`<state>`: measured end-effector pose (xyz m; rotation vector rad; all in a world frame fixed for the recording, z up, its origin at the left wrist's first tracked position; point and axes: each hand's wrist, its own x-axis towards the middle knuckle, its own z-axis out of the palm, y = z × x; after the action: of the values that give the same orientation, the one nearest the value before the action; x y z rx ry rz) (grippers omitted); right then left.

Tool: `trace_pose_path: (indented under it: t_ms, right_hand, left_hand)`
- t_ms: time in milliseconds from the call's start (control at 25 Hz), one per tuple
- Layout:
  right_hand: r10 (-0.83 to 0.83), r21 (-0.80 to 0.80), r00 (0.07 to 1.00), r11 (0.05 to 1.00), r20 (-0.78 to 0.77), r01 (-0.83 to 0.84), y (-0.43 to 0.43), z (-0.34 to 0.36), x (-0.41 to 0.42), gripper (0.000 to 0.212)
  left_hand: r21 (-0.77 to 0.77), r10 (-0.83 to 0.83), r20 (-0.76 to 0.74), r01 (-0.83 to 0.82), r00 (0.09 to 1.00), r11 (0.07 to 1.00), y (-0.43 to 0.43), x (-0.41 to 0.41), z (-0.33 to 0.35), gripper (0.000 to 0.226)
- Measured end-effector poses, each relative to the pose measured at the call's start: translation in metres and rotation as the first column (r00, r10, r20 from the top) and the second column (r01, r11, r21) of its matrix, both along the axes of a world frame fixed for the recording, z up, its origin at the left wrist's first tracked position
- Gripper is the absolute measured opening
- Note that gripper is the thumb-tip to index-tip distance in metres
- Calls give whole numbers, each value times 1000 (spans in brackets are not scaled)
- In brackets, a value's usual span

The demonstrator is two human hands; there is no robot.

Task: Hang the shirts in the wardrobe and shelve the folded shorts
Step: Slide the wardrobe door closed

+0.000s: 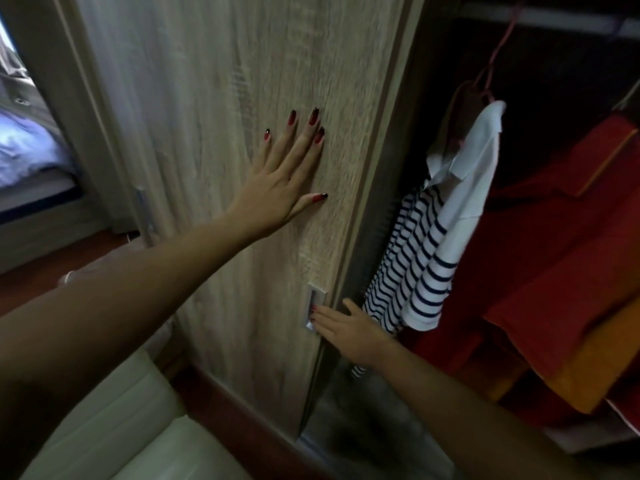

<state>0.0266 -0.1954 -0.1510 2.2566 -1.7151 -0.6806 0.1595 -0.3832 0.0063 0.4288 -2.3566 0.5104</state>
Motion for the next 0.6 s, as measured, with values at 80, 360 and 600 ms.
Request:
trace_pose_path:
  t_ms: [80, 360, 600]
  right_hand:
    - [-53, -18, 998, 998, -25, 53, -1, -4, 10, 64]
    - [-63, -152, 997, 986, 55, 70, 24, -11, 10, 51]
    - [-145, -135, 989, 980, 23, 146, 107, -43, -36, 42]
  left_hand:
    - [1, -6, -19, 6, 1000, 1000, -1, -3, -3, 78]
    - [-99, -50, -4, 49, 999, 994, 22, -16, -6, 76]
    - [-212, -158, 1, 155, 987, 965, 86, -59, -12, 76]
